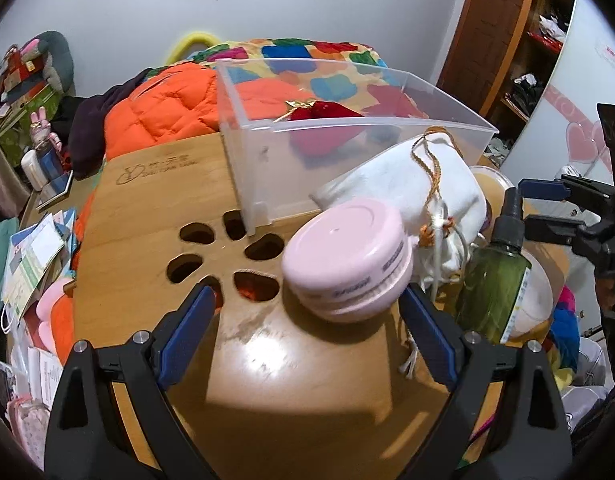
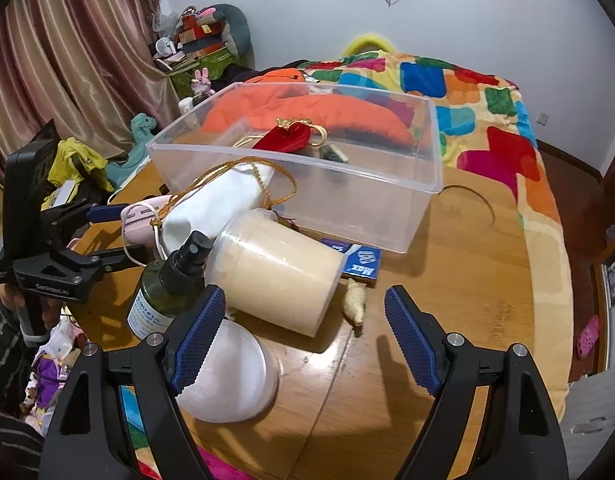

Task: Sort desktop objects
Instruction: 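Grasp the pink round container with the left gripper while the right grasps the cream jar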

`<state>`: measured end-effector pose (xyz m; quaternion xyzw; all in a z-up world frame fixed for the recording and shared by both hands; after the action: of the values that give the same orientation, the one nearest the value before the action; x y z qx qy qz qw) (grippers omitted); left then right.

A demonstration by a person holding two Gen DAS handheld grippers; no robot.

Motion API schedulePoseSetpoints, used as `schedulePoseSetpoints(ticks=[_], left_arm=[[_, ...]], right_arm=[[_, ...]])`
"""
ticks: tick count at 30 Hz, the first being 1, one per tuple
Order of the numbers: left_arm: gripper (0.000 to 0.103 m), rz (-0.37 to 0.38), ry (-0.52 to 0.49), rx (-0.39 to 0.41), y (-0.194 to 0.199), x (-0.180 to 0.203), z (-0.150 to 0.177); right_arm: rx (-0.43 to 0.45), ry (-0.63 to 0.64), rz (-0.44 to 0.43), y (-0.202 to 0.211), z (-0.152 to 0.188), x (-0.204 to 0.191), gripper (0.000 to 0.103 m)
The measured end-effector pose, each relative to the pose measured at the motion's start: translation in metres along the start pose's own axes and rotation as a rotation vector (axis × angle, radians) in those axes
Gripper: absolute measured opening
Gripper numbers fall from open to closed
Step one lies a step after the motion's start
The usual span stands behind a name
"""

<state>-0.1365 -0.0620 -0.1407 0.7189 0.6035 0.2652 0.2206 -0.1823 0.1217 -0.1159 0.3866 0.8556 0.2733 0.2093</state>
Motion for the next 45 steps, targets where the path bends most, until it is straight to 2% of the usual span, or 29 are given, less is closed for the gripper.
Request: schedulePoseSetpoints(ticks=[16,24,29,32,39,45], left_arm=[[0.094,0.013,-0.002,-0.003,-0.02,0.009,-0.012],[0.094,0.018,-0.013,-0.003,-0.028,0.013,-0.016],[0.094,0.003,-0.016,0.016,-0.028,0.013,-0.019],[0.085,0.006,-0.032,0.044,-0.024,0.016,-0.021],[0.066,0.034,-0.022,0.051,-0.019,0.019,-0.018],[0.066,0.008,0.043,0.062,-0.012,0.007,-0.014]], right_arm=[[-0.031,-0.084,-0.069,-0.03,0.002,-0.01,0.08],[-0.007,-0.116,-0.079,-0.04,-0.004,-0.009,0.082],[0.011,-0.177,-0.098,-0.041,-0.004,-0.005,0.079],[0.027,-0.181,-0.096,-0.039,-0.004,-0.005,0.078],[0.042,-0.202,-0.101,-0.027,-0.001,-0.005,0.072],[0.064,-0.222,-0.1,-0.016,0.002,-0.003,0.07]])
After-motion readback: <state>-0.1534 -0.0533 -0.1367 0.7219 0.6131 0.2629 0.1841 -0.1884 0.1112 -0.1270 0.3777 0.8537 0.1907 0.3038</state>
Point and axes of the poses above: each gripper's, at about its wrist camera, not at the fingertips, and y roughly against the way its jaws point, x to its right, z to its underside, the point moved 9 cm from there along -y, roughly the way its jaws point, and after that the axes turned 13 degrees about x, right-handed, at the moved point
